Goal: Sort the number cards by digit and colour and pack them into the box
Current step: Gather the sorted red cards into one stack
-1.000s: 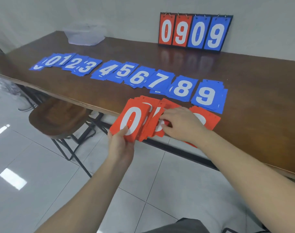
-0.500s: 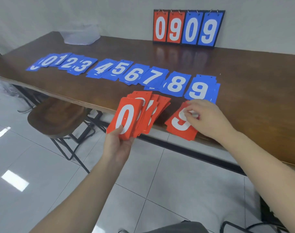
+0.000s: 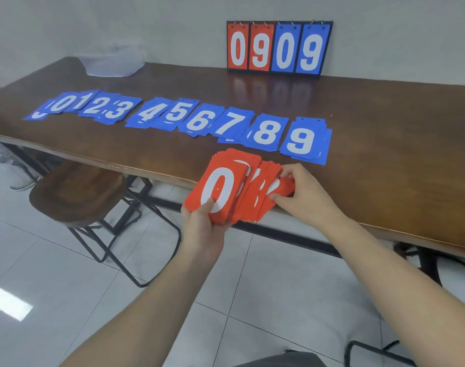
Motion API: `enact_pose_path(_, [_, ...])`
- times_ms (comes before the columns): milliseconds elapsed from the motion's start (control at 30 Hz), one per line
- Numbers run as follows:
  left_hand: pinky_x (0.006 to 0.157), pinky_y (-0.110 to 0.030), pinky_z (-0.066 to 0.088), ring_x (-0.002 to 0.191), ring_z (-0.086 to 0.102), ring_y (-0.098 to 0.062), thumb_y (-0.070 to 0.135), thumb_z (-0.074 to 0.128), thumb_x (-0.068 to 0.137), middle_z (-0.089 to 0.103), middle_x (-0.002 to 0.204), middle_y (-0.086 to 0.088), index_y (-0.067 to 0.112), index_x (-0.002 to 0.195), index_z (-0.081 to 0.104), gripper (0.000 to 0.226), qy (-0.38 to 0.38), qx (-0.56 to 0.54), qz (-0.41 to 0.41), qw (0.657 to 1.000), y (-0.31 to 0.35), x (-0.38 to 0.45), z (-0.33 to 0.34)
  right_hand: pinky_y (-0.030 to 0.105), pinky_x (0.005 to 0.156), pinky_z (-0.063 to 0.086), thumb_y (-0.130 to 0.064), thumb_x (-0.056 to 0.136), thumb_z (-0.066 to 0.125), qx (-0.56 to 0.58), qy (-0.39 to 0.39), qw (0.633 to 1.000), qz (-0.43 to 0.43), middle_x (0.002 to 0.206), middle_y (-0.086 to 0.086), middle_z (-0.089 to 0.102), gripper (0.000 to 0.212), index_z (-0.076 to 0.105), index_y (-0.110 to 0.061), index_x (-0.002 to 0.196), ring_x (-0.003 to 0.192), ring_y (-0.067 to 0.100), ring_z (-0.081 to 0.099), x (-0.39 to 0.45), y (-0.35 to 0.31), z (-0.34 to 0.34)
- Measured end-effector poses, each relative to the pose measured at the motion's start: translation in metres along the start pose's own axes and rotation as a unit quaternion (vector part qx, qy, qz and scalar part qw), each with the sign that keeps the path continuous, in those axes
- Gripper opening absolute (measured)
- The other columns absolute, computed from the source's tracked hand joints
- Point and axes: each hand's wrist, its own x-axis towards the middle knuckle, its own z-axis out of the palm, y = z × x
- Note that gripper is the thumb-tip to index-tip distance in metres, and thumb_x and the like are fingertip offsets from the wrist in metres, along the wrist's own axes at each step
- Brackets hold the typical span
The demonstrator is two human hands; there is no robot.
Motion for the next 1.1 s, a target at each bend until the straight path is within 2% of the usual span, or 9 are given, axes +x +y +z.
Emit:
enact_pose_path(100, [0.079,-0.055,0.060,0.105,0.071,-0.029,-0.004,0.053,0.098,0.068,0.123,-0.007,0.022,0.132,0.048,0.043,0.004,0.010,0.000,1.000,-0.003,-0.004,0.009,0.023,0.105,0.039,-0.012,0.086,0.071,0.049,-0.018,0.999,-0.003,0.143,-0.007,0.045,0.050,0.049,-0.024,0.129,0.128,0.005,0.046,0.001,-0.006,0.000])
enact_pose_path(200, [0.080,-0.048,0.061,0.106,0.071,-0.026,-0.005,0.053,0.097,0.068,0.122,-0.004,0.023,0.130,0.048,0.043,-0.012,0.067,0.060,0.996,0.002,-0.008,0.013,0.008,0.093,0.040,-0.009,0.091,0.062,0.135,0.003,0.990,0.035,0.132,-0.012,0.048,0.052,0.047,-0.023,0.139,0.109,-0.015,0.049,0.003,-0.011,-0.003])
enact_pose_path(267, [0.080,-0.043,0.060,0.107,0.070,-0.023,-0.005,0.055,0.095,0.068,0.120,-0.002,0.024,0.128,0.050,0.044,-0.034,0.124,0.127,0.984,0.009,-0.009,0.016,0.010,0.096,0.033,-0.018,0.097,0.060,0.213,-0.001,0.974,0.083,0.136,-0.016,0.043,0.054,0.040,-0.029,0.146,0.121,-0.010,0.046,0.008,-0.014,-0.009])
enact_pose_path(400, [0.094,-0.040,0.056,0.110,0.067,-0.016,-0.003,0.059,0.091,0.069,0.115,0.004,0.030,0.121,0.054,0.045,-0.067,0.270,0.282,0.918,0.027,-0.006,0.028,0.018,0.098,0.040,-0.049,0.093,0.065,0.352,-0.029,0.924,0.145,0.139,-0.014,0.053,0.061,0.042,-0.037,0.148,0.118,0.003,0.058,0.032,-0.032,-0.019])
enact_pose_path(500, [0.099,-0.046,0.054,0.115,0.064,-0.019,-0.006,0.056,0.093,0.065,0.123,-0.003,0.035,0.118,0.053,0.047,-0.119,0.320,0.349,0.873,0.036,-0.005,0.038,0.041,0.109,0.046,-0.069,0.075,0.070,0.436,0.000,0.889,0.138,0.128,-0.009,0.066,0.075,0.056,-0.031,0.138,0.123,0.017,0.063,0.052,-0.044,-0.021])
enact_pose_path(667, [0.101,-0.051,0.052,0.122,0.060,-0.022,-0.003,0.057,0.096,0.060,0.126,0.002,0.036,0.123,0.049,0.049,-0.158,0.391,0.416,0.806,0.031,0.007,0.035,0.029,0.081,0.054,-0.066,0.085,0.064,0.498,0.038,0.861,0.100,0.094,-0.011,0.074,0.053,0.057,-0.028,0.121,0.086,0.004,0.072,0.068,-0.061,-0.016])
enact_pose_path(833, [0.114,-0.029,0.040,0.135,0.046,-0.008,-0.012,0.054,0.094,0.044,0.142,0.018,0.037,0.140,0.036,0.069,-0.154,0.430,0.412,0.788,0.019,0.016,0.023,0.030,0.083,0.051,-0.070,0.076,0.069,0.455,0.023,0.879,0.140,0.097,-0.004,0.075,0.064,0.057,-0.021,0.115,0.089,0.010,0.073,0.070,-0.059,-0.002])
enact_pose_path(967, [0.115,-0.033,0.040,0.136,0.045,-0.006,-0.010,0.054,0.095,0.043,0.142,0.018,0.037,0.144,0.035,0.071,-0.167,0.465,0.398,0.773,0.019,0.022,0.025,0.023,0.065,0.043,-0.054,0.095,0.058,0.412,0.027,0.897,0.155,0.095,-0.006,0.068,0.040,0.054,-0.022,0.118,0.079,0.005,0.068,0.079,-0.060,-0.007])
enact_pose_path(1100, [0.106,-0.035,0.049,0.127,0.052,-0.009,-0.009,0.058,0.093,0.049,0.137,0.006,0.033,0.136,0.041,0.062,-0.153,0.468,0.370,0.788,0.023,0.032,0.032,0.025,0.067,0.040,-0.053,0.100,0.048,0.350,0.020,0.928,0.126,0.101,-0.005,0.064,0.036,0.051,-0.024,0.121,0.088,0.007,0.063,0.089,-0.060,-0.008])
